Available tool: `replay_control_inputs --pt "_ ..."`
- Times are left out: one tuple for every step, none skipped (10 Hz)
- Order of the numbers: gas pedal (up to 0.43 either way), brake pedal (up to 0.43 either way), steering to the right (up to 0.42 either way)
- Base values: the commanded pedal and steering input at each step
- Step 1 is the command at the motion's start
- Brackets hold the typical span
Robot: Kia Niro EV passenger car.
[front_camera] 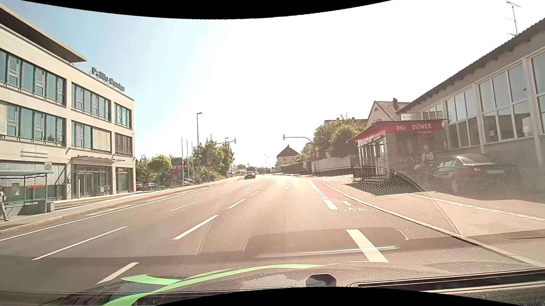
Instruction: Follow the waypoints while adhering to traffic rules and regulations
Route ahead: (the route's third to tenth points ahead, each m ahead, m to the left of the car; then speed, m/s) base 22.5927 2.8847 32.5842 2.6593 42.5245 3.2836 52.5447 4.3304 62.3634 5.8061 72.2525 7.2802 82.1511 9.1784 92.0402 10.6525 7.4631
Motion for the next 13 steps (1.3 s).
replay_control_inputs --pt "0.209 0.0 -0.003" --pt "0.209 0.0 -0.004" --pt "0.209 0.0 -0.004" --pt "0.209 0.0 -0.004" --pt "0.209 0.0 -0.002" --pt "0.209 0.0 0.0" --pt "0.157 0.0 0.0" --pt "0.0 0.0 0.0" --pt "0.0 0.0 0.0" --pt "0.0 0.0 0.0" --pt "0.0 0.0 0.0" --pt "0.0 0.0 0.0" --pt "0.0 0.0 0.0"
